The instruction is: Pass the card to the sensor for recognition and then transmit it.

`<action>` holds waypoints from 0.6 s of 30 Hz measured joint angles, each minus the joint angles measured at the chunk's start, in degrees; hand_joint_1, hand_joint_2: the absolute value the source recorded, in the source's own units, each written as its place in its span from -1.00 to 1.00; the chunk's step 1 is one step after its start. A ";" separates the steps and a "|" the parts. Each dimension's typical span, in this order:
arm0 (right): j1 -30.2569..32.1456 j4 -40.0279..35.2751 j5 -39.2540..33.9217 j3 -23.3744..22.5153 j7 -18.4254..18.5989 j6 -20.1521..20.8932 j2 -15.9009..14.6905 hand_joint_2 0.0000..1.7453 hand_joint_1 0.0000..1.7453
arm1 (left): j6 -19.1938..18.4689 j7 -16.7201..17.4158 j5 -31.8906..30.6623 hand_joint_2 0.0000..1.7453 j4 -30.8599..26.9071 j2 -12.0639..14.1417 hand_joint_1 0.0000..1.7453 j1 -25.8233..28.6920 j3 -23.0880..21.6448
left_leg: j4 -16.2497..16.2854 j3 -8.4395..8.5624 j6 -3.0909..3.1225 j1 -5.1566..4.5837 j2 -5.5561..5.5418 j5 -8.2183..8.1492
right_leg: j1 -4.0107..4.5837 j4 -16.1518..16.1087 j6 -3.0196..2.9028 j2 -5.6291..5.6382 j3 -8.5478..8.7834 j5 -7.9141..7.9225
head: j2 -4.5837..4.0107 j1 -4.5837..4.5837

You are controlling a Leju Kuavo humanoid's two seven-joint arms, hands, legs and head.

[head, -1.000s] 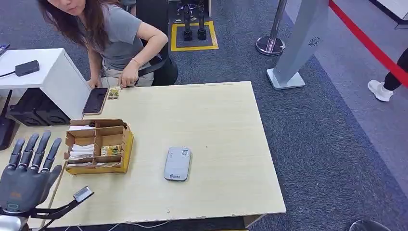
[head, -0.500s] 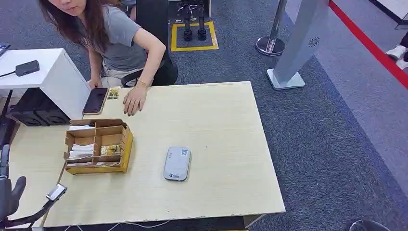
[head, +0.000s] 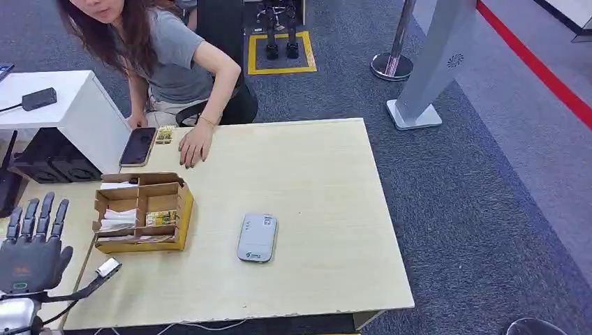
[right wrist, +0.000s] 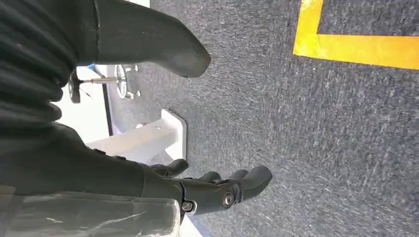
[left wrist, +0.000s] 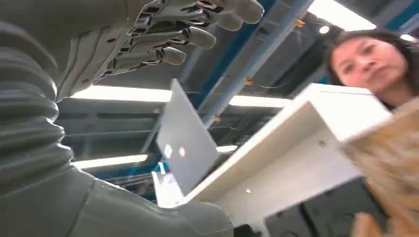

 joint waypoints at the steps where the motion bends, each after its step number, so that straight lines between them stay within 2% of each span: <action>1: -0.04 0.00 0.00 0.00 0.00 0.00 0.00 1.00 -1.00 | 0.00 -0.46 -0.02 1.00 0.59 -0.26 -1.00 -0.58 -0.11 | 0.00 0.00 0.00 0.00 0.00 0.00 | 0.00 0.00 0.00 0.01 0.00 0.00 | 0.00 -0.02; 6: -0.05 0.00 0.00 0.02 -0.02 0.00 0.00 1.00 -1.00 | 0.00 -1.27 -0.04 1.00 2.73 -1.44 -1.00 -2.48 -0.66 | 0.00 0.00 0.00 0.01 0.02 0.00 | 0.00 0.00 -0.02 0.02 -0.04 0.02 | 0.00 -0.02; 13: -0.13 0.00 0.00 0.04 -0.20 0.00 -0.02 1.00 -1.00 | 0.04 -1.13 -0.07 1.00 4.32 -2.55 -1.00 -4.88 -4.17 | 0.00 0.00 0.00 0.02 0.03 0.00 | 0.00 0.00 -0.03 0.03 -0.04 0.02 | 0.00 0.00; 18: -0.14 -0.02 0.00 0.07 -0.20 0.00 -0.02 1.00 -1.00 | 0.13 -1.57 0.22 1.00 5.13 -3.37 -1.00 -5.48 -5.03 | 0.00 0.00 0.00 0.01 0.02 0.00 | 0.00 0.00 -0.03 0.03 -0.04 0.02 | 0.00 0.00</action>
